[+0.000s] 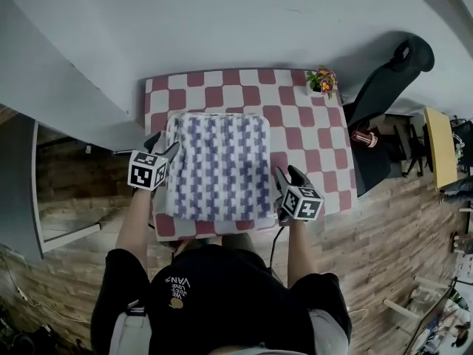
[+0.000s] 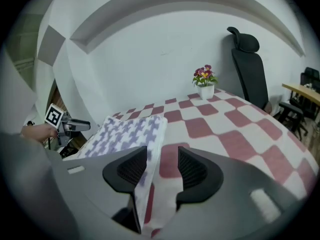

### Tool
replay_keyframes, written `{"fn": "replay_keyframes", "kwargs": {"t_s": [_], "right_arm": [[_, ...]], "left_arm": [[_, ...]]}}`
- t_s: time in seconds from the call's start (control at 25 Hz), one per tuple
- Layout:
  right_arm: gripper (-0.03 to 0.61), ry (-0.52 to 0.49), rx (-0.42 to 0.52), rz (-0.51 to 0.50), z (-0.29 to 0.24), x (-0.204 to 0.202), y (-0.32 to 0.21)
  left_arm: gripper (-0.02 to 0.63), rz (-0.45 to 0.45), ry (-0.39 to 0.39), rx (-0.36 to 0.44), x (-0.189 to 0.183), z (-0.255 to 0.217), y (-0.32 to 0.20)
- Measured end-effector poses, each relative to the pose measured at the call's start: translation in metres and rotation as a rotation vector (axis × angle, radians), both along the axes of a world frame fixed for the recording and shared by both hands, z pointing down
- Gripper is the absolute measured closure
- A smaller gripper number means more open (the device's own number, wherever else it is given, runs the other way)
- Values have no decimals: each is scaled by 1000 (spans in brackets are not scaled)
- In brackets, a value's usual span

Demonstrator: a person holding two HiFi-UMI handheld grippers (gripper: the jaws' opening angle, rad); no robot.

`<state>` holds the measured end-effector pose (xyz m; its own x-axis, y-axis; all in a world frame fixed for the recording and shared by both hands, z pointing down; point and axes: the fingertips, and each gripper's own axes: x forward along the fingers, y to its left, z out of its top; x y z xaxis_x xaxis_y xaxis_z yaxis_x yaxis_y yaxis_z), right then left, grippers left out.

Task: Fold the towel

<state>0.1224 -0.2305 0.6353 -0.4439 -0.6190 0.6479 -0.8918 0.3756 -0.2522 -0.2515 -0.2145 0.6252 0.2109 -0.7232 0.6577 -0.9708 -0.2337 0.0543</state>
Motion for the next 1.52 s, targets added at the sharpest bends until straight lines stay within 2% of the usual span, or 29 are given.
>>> {"fn": "replay_keyframes", "kwargs": {"t_s": [0.24,0.36,0.48,0.68,0.84,0.92,0.96,1.0,1.12,1.24,1.32,1.4,1.52], "right_arm": [[393,-108,-103,16,20,12,81],[382,-174,-129,24,25,13,112],[370,-187,-134,46,30,19,137],[367,-219,-151,60,41,11,152],[367,-196,-169,50,52,7,152],[431,-217,-173,33,52,3,152],[483,-236,-170,18,48,0,152],[491,-252,-159,7,43,-2,152],[500,-282,-85,-12,12,-1,154],[508,-368,4,-31,-32,5,171],[509,-414,37,-71,-56,12,199],[509,-429,31,-116,-62,19,224],[509,-407,-16,-161,-44,29,242]], "left_arm": [[364,53,125,-28,20,15,110],[364,71,189,-24,26,16,151],[364,131,237,-32,40,19,179],[365,238,256,-59,65,34,202],[365,285,237,-114,87,52,208],[402,266,208,-129,88,60,211],[511,244,204,-113,85,59,211],[570,221,212,-87,83,54,210],[588,197,222,38,79,22,208],[588,214,150,238,83,-26,230],[588,187,102,341,91,-52,265],[588,146,81,365,99,-58,297],[588,107,113,278,113,-31,326]]}}
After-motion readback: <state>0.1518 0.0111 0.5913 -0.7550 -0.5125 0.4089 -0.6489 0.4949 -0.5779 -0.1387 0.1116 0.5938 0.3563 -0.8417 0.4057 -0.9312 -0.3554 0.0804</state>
